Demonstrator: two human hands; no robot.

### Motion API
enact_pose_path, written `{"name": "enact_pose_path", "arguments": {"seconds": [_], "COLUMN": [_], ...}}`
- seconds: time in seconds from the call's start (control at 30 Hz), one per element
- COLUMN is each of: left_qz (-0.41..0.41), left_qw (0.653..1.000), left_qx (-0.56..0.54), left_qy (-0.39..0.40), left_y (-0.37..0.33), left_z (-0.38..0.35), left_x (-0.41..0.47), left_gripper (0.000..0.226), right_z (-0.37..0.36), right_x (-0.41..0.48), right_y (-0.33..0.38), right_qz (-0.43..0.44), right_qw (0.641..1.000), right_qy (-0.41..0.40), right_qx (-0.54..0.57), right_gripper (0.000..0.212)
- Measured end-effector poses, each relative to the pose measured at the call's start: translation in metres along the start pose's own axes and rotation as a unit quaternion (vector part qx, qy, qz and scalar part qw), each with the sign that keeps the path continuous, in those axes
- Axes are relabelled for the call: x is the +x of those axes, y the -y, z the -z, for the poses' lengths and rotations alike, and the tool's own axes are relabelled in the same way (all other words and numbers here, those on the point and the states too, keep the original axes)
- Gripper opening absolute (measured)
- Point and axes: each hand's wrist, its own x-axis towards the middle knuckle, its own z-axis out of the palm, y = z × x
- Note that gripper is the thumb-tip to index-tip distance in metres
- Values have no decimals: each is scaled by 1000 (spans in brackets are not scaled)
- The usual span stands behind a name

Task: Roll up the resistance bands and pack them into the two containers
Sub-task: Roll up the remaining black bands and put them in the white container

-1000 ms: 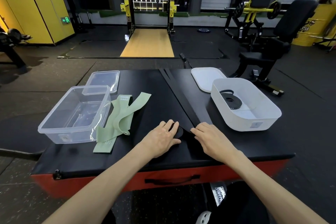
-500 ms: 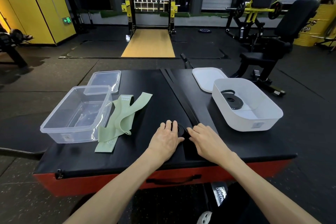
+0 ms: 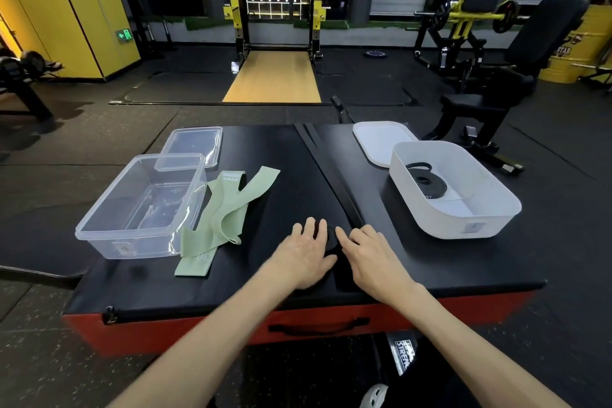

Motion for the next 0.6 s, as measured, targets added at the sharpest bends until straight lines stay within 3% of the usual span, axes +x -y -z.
{"name": "enact_pose_path", "arguments": {"seconds": [0.13,0.27,0.4,0.6], "left_qz": [-166,-238,-219,-145], "left_qw": [986,971,974,979], "left_qx": [17,-17,26,127], "left_qy": [26,20,-45,-73], "left_y": [33,41,37,20], "left_z": [29,23,11,15], "left_x": [11,19,11,-2], "left_gripper": [73,66,63,64], "right_z": [0,6,7,6], "right_x": [-2,-4,-3,-3], "right_y": [-3,-15,-30,-26], "right_qz": [6,42,32,30], "right_qw": [1000,997,994,997], "right_qy": [6,54,84,33], "right_qx": [10,25,64,56], "right_gripper": [54,56,42,27]}}
